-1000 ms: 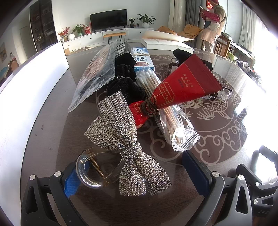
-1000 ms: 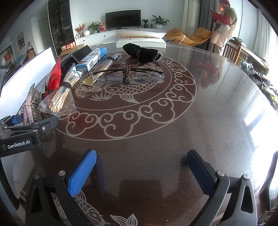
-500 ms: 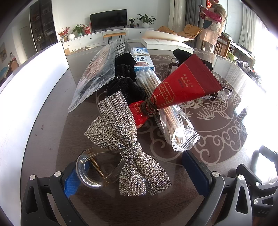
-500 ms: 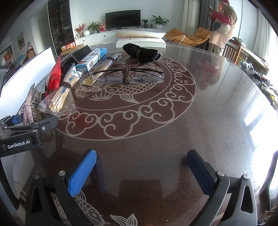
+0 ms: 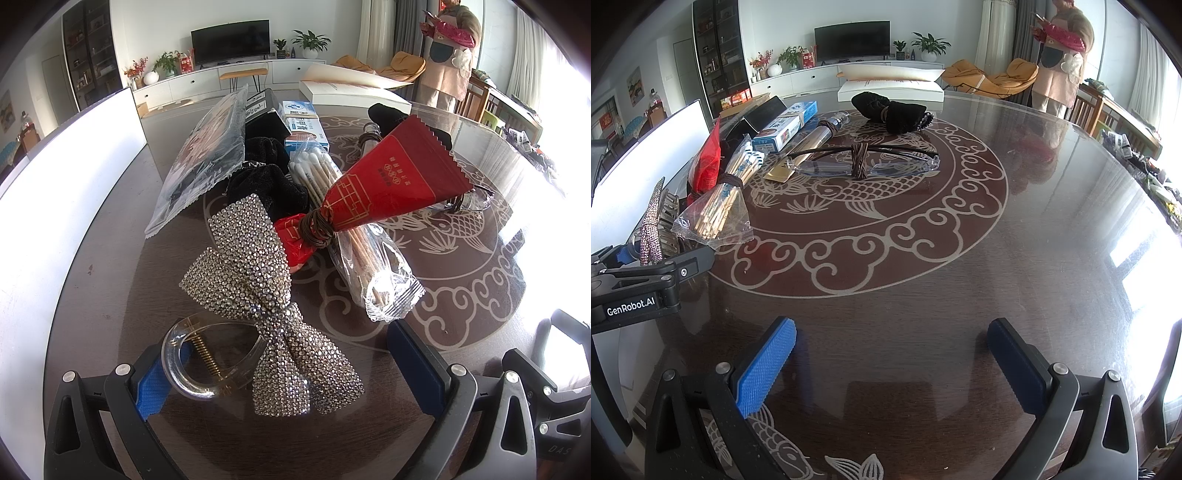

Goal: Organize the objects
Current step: 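Reach the left tool toward the rhinestone bow hair clip on the table, then grasp the rhinestone bow hair clip with the left tool and lift it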

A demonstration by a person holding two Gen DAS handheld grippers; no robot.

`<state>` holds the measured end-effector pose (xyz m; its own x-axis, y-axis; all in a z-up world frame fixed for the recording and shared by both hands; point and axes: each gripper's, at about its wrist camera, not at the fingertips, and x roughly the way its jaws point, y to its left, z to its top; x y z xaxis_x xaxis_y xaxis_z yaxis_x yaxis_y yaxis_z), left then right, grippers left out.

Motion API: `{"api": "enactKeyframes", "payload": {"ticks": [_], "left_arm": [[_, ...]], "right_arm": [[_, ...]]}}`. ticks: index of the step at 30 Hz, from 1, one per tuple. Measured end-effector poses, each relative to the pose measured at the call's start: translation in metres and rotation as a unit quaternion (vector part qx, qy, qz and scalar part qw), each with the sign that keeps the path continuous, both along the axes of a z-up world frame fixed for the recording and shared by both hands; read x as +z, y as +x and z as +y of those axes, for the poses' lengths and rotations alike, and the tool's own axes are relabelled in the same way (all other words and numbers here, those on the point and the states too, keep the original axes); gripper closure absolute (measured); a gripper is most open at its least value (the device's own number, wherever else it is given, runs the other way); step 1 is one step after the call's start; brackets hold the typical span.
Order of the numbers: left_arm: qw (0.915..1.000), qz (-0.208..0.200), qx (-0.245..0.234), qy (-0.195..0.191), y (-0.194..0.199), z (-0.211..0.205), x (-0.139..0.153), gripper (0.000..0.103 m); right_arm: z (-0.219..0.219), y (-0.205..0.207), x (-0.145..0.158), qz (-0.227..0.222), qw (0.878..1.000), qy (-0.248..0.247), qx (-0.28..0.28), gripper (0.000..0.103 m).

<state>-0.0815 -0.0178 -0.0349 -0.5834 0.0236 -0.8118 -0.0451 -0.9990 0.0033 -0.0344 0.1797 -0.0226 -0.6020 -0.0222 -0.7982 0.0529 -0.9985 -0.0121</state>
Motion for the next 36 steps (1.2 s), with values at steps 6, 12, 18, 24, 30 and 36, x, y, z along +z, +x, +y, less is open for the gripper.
{"api": "enactKeyframes", "payload": {"ticks": [6,12,18,24,30,36], "left_arm": [[1.0,0.0,0.0,0.0,0.0,0.0,0.0,0.0],[1.0,0.0,0.0,0.0,0.0,0.0,0.0,0.0],[1.0,0.0,0.0,0.0,0.0,0.0,0.0,0.0],[1.0,0.0,0.0,0.0,0.0,-0.001,0.0,0.0],[1.0,-0.003,0.002,-0.001,0.002,0.0,0.0,0.0],[0.9996,-0.01,-0.025,-0.001,0.07,-0.011,0.0,0.0]], "right_arm": [[0.0,0.0,0.0,0.0,1.0,0.0,-0.001,0.0],[0.0,0.0,0.0,0.0,1.0,0.0,-0.001,0.0],[0.0,0.0,0.0,0.0,1.0,0.0,-0.002,0.0],[-0.001,0.0,0.0,0.0,1.0,-0.001,-0.002,0.0],[-0.001,0.001,0.0,0.0,1.0,0.0,0.0,0.0],[-0.001,0.001,0.0,0.001,1.0,-0.001,-0.001,0.0]]}}
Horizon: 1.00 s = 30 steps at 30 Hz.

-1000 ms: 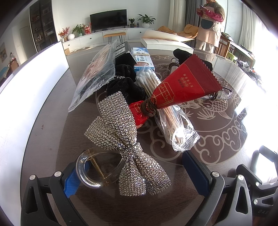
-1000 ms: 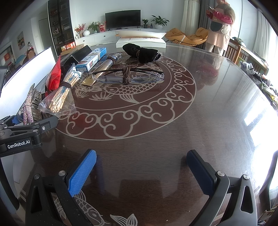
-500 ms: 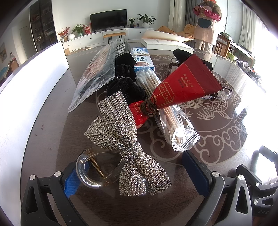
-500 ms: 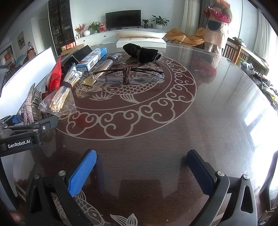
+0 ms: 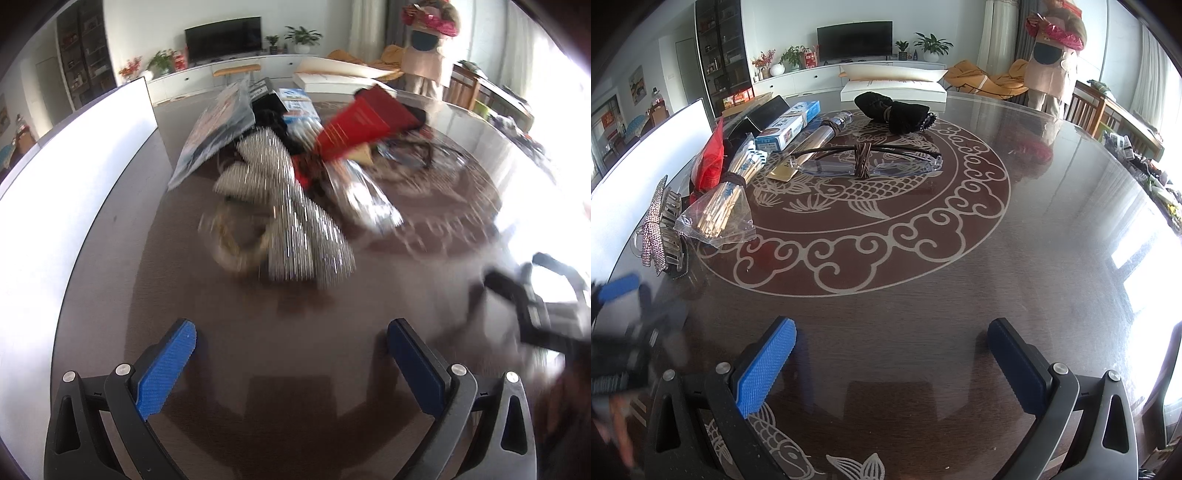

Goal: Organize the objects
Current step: 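Grasp the rhinestone bow hair clip with the left tool and lift it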

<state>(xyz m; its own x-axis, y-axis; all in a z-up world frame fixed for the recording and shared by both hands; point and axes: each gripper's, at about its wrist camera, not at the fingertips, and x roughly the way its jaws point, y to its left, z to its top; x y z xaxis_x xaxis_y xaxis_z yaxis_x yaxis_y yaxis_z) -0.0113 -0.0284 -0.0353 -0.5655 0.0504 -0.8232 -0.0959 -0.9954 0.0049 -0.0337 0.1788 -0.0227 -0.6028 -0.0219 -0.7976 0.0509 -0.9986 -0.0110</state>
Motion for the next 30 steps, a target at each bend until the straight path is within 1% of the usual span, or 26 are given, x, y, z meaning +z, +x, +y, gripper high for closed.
{"api": "enactKeyframes", "payload": {"ticks": [2,4,6,8,10,11,13,14,16,17,18,20,24,25,26,27,28,29,30], "left_arm": [[0.9999,0.004,-0.016,0.001,0.02,-0.005,0.0,0.0],[0.9996,0.0,-0.028,0.0,0.028,-0.01,0.0,0.0],[0.9998,-0.014,-0.016,0.001,0.025,-0.016,0.003,0.0],[0.9995,-0.002,-0.003,0.031,0.013,-0.021,0.014,0.0],[0.9977,0.017,-0.002,0.066,-0.005,-0.022,0.029,0.0],[0.9968,0.031,0.0,0.074,-0.016,-0.02,0.037,0.0],[0.996,0.052,0.012,0.072,-0.037,-0.018,0.044,0.0],[0.996,0.052,0.019,0.07,-0.051,-0.018,0.044,0.0],[0.9961,0.033,0.037,0.073,-0.07,-0.025,0.035,0.0],[0.9956,0.026,0.045,0.078,-0.071,-0.031,0.03,0.001],[0.9945,0.024,0.05,0.089,-0.069,-0.04,0.027,0.014],[0.9929,0.016,0.047,0.108,-0.058,-0.052,0.024,0.019],[0.9948,0.016,0.036,0.094,-0.032,-0.068,0.024,0.018],[0.9947,0.016,0.027,0.098,-0.029,-0.07,0.023,0.018],[0.9943,0.014,0.018,0.104,-0.028,-0.07,0.023,0.016],[0.994,0.011,0.014,0.108,-0.029,-0.07,0.022,0.01],[0.9941,0.007,0.012,0.108,-0.031,-0.069,0.02,0.007],[0.9945,0.001,0.008,0.104,-0.035,-0.065,0.018,0.003],[0.9953,-0.005,-0.002,0.097,-0.042,-0.058,0.014,0.003]], "right_arm": [[0.0,0.0,0.0,0.0,1.0,0.0,0.0,0.0],[0.0,0.0,0.0,0.0,1.0,0.0,0.0,0.0],[0.0,0.0,0.0,0.0,1.0,0.0,0.0,0.0],[0.0,0.0,0.0,0.0,1.0,0.0,-0.001,0.0],[0.0,-0.001,0.0,0.0,1.0,0.0,-0.001,0.0],[0.0,-0.001,0.0,0.0,1.0,0.0,-0.001,0.0],[0.0,-0.001,0.0,0.0,1.0,0.0,-0.001,0.0],[0.0,-0.001,0.0,0.0,1.0,0.0,-0.001,0.0],[0.0,-0.001,0.0,0.0,1.0,-0.001,-0.002,0.0],[0.0,-0.001,0.0,0.0,1.0,0.0,-0.001,0.0],[0.0,-0.001,0.0,0.0,1.0,0.0,-0.001,0.0],[0.0,-0.001,0.0,0.0,1.0,-0.001,-0.002,0.0],[0.0,-0.001,0.0,0.0,1.0,-0.001,-0.002,0.0],[0.0,-0.001,0.0,0.0,1.0,-0.001,-0.002,0.0],[0.0,-0.001,0.0,0.0,1.0,-0.001,-0.002,0.0],[0.0,-0.001,0.0,0.0,1.0,-0.001,-0.002,0.0],[0.0,-0.001,0.0,0.0,1.0,-0.001,-0.002,0.0],[0.0,-0.001,0.0,0.0,1.0,-0.001,-0.003,0.0],[0.0,-0.001,0.0,0.0,1.0,-0.001,-0.003,0.0]]}}
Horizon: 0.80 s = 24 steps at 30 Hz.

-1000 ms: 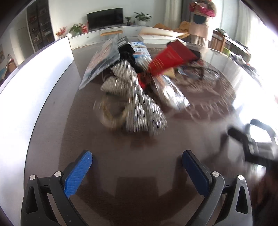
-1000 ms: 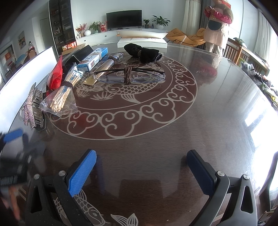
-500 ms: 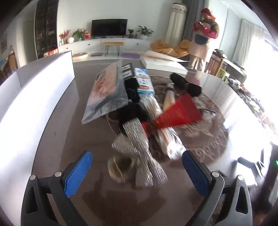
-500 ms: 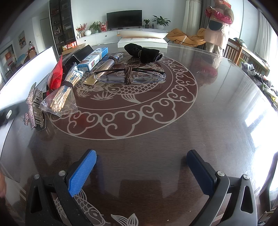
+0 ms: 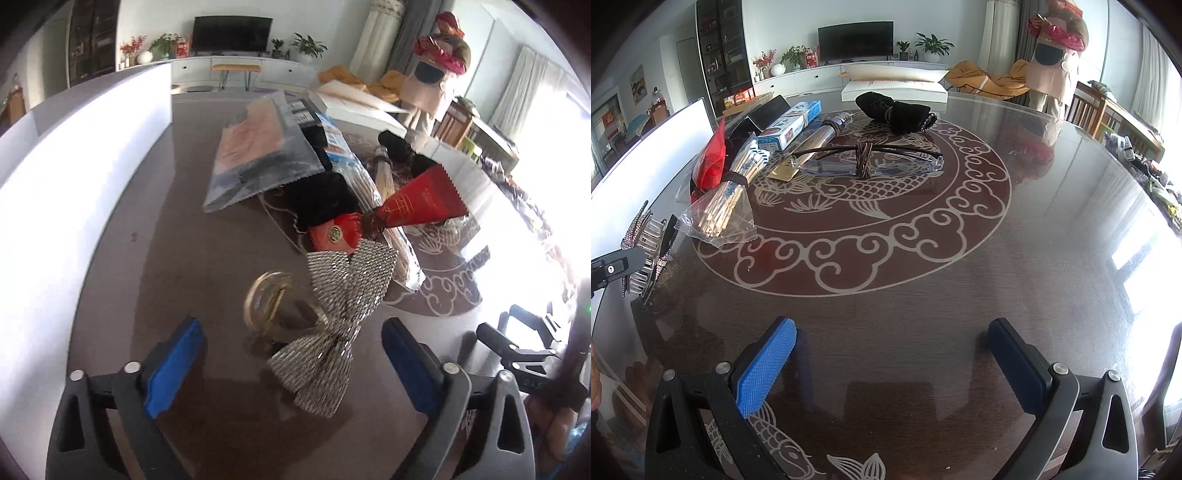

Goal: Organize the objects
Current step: 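Grasp the rhinestone bow hair clip with the left tool and lift it, then grasp the bag of cotton swabs with the right tool while the left tool holds the bow clip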

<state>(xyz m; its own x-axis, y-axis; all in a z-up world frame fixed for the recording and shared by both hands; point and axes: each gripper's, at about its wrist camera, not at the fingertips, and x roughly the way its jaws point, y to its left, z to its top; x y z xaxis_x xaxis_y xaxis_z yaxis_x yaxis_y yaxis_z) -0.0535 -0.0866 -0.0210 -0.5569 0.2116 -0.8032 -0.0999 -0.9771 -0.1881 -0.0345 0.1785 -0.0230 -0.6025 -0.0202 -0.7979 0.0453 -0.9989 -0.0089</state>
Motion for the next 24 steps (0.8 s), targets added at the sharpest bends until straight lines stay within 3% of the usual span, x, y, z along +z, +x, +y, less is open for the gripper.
{"api": "enactKeyframes", "payload": {"ticks": [2,4,5,6,14,15,17,18,21,22,24], "left_arm": [[0.9995,0.002,-0.019,-0.024,-0.009,0.008,-0.004,0.003],[0.9982,0.019,-0.034,-0.045,-0.015,0.016,-0.004,0.01],[0.998,0.026,-0.04,-0.041,-0.015,0.017,-0.003,0.038],[0.9979,0.029,-0.041,-0.04,-0.015,0.016,-0.002,0.05],[0.9994,0.026,0.009,-0.021,0.041,-0.009,-0.002,0.052],[0.9992,0.029,0.011,-0.024,0.049,-0.011,-0.002,0.052],[0.9991,0.029,0.009,-0.029,0.059,-0.013,-0.003,0.052],[0.9991,0.03,0.009,-0.027,0.062,-0.013,-0.003,0.052],[0.9989,0.034,0.009,-0.031,0.063,-0.011,-0.004,0.052],[0.999,0.033,0.01,-0.029,0.062,-0.012,-0.004,0.052],[0.9991,0.033,0.01,-0.023,0.063,-0.014,-0.003,0.052]], "right_arm": [[0.0,0.0,0.0,0.0,1.0,0.0,0.0,0.0],[0.0,0.0,0.0,0.0,1.0,0.0,0.0,0.0],[0.0,0.0,0.0,0.0,1.0,0.0,0.0,0.0],[0.0,0.0,0.0,0.0,1.0,0.0,0.0,0.0],[-0.002,-0.003,0.001,-0.008,1.0,0.002,-0.002,0.0],[-0.005,-0.007,0.003,-0.017,1.0,-0.014,0.008,0.0],[-0.015,-0.021,0.014,-0.028,0.994,-0.097,0.048,0.002],[-0.026,-0.029,0.02,-0.028,0.992,-0.105,0.065,0.003],[-0.083,-0.064,0.03,-0.043,0.988,-0.066,0.131,0.012],[-0.103,-0.078,0.028,-0.058,0.986,-0.052,0.148,0.023],[-0.13,-0.095,0.024,-0.073,0.982,-0.032,0.169,0.035]]}}
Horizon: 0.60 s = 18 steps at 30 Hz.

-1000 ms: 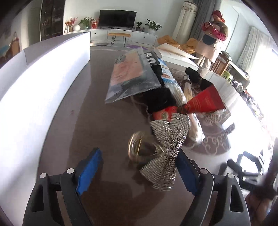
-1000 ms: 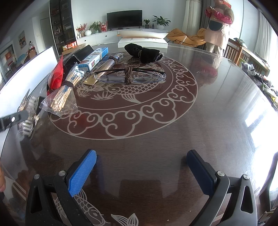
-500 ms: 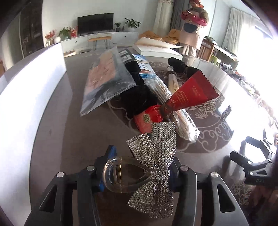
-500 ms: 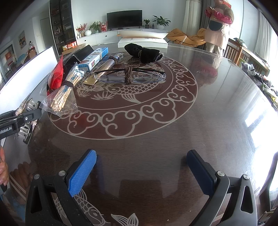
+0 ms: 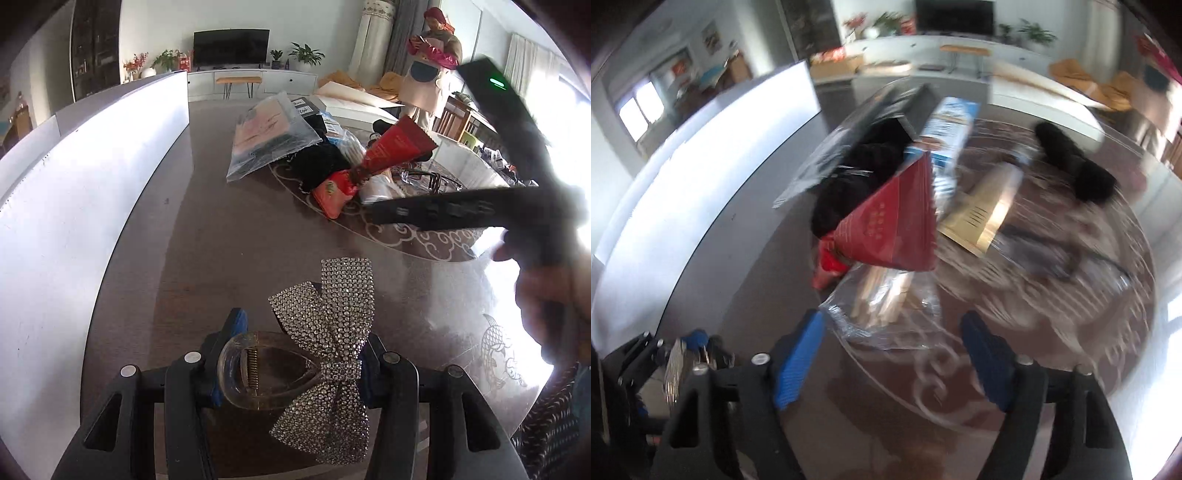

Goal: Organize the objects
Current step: 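Grasp the bag of cotton swabs with the right tool while the left tool holds the bow clip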

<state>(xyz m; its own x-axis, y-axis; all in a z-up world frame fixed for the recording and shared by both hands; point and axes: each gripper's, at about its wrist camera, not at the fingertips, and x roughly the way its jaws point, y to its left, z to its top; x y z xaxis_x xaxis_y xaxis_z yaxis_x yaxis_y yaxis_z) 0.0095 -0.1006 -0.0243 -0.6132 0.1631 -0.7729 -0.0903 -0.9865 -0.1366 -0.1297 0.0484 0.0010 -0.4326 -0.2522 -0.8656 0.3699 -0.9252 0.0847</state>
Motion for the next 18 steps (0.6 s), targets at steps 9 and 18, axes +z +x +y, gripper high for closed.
{"api": "enactKeyframes", "payload": {"ticks": [9,18], "left_arm": [[1.0,0.004,0.0,0.004,0.009,-0.01,0.0,0.052],[0.9999,0.011,0.005,0.0,0.014,-0.008,-0.001,0.052]], "right_arm": [[0.018,0.041,-0.006,-0.049,0.998,-0.006,0.05,0.074],[0.037,0.05,0.005,-0.04,0.999,-0.021,-0.021,0.045]]}}
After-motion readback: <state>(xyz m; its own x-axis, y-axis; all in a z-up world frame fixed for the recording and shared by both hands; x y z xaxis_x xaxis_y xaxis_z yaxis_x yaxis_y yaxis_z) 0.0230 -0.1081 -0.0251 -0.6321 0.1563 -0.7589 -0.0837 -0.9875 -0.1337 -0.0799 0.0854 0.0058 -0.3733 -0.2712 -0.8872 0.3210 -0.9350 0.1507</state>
